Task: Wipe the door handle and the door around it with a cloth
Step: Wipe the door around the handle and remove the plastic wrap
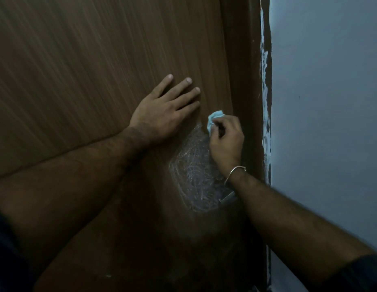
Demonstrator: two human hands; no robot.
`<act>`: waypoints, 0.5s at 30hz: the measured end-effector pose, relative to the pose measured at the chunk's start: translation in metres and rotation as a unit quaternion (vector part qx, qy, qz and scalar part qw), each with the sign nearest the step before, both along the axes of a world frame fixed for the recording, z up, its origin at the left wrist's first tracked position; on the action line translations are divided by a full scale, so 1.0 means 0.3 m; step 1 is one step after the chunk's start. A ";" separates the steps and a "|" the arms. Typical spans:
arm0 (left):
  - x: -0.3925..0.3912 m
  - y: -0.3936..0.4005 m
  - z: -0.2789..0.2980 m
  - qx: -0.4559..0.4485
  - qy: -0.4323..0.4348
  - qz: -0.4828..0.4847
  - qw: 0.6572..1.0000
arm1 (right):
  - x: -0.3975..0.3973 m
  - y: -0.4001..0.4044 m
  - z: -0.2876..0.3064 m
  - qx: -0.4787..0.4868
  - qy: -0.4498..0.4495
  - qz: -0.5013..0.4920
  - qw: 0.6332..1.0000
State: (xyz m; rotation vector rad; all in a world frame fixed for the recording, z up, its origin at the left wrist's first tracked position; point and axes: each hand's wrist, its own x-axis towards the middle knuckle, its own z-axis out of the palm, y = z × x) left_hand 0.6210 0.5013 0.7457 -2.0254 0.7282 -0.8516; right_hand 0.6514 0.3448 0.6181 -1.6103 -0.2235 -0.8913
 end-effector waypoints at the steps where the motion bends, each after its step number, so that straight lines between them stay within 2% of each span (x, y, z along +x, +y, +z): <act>1: 0.003 0.002 -0.003 0.005 -0.003 -0.001 1.000 | 0.013 -0.004 0.014 0.033 0.023 -0.015 0.999; 3: 0.007 0.003 -0.009 0.006 -0.009 -0.008 1.000 | 0.021 0.009 0.032 0.030 0.021 -0.029 0.999; 6: 0.010 0.005 -0.016 0.003 -0.019 -0.019 1.000 | 0.011 0.011 -0.005 -0.062 -0.036 -0.022 0.997; 10: 0.010 0.005 -0.022 0.010 -0.030 -0.017 0.999 | 0.044 -0.015 -0.016 0.033 0.029 -0.062 0.997; 13: 0.008 0.004 -0.023 0.018 -0.041 -0.015 0.999 | 0.032 -0.004 -0.033 0.002 0.025 -0.048 0.999; 15: 0.009 0.006 -0.026 0.022 -0.046 -0.008 0.999 | 0.033 -0.015 -0.055 0.021 0.038 -0.053 0.998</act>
